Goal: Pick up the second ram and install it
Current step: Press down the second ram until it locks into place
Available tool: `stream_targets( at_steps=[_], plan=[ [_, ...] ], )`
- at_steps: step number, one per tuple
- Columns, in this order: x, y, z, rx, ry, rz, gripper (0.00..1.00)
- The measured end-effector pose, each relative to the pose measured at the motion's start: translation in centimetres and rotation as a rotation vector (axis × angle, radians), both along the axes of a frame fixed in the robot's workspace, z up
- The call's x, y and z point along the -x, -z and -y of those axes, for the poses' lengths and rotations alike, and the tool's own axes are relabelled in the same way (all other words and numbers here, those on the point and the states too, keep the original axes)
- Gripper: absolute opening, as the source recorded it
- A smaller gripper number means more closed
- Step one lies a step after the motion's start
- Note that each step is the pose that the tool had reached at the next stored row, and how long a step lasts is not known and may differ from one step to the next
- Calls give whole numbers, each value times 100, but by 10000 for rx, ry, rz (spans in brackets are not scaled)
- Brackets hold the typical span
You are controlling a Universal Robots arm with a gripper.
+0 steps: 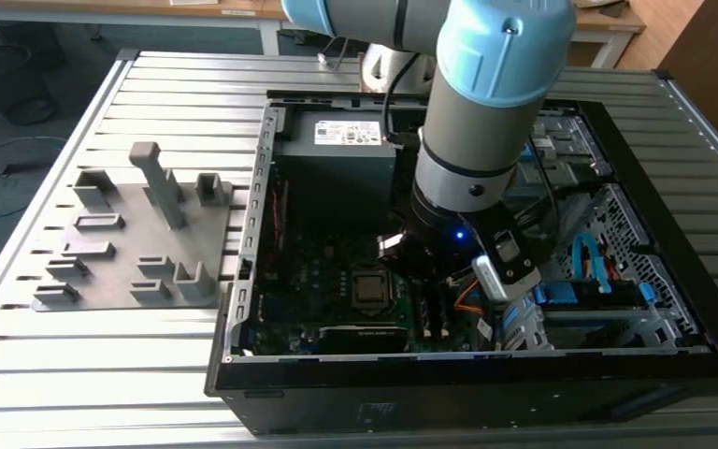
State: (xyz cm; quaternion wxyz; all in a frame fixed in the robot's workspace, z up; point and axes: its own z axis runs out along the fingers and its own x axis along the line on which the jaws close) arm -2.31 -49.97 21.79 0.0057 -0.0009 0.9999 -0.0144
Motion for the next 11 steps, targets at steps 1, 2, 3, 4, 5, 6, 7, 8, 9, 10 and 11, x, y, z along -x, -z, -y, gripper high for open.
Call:
stream_targets(
  at_steps=[1, 2, 3, 4, 5, 6, 7, 8, 9, 10, 11],
  plan=[
    [-1, -21, -2, -20, 0, 9, 10],
    [0, -64, -1, -10, 0, 6, 10],
    [0, -113, 0, 3, 0, 2, 10],
    [0, -152, 0, 3, 0, 3, 10],
    [0, -165, -2, 1, 0, 3, 10],
    [0, -168, -9, 2, 1, 3, 10],
    [0, -169, -23, 3, 1, 2, 10],
    [0, -169, -49, 3, 1, 2, 10],
    [0, -170, -81, 4, 0, 1, 10],
    [0, -170, -113, 4, 1, 1, 10],
    [0, -170, -143, 4, 0, 2, 10]
  ],
)
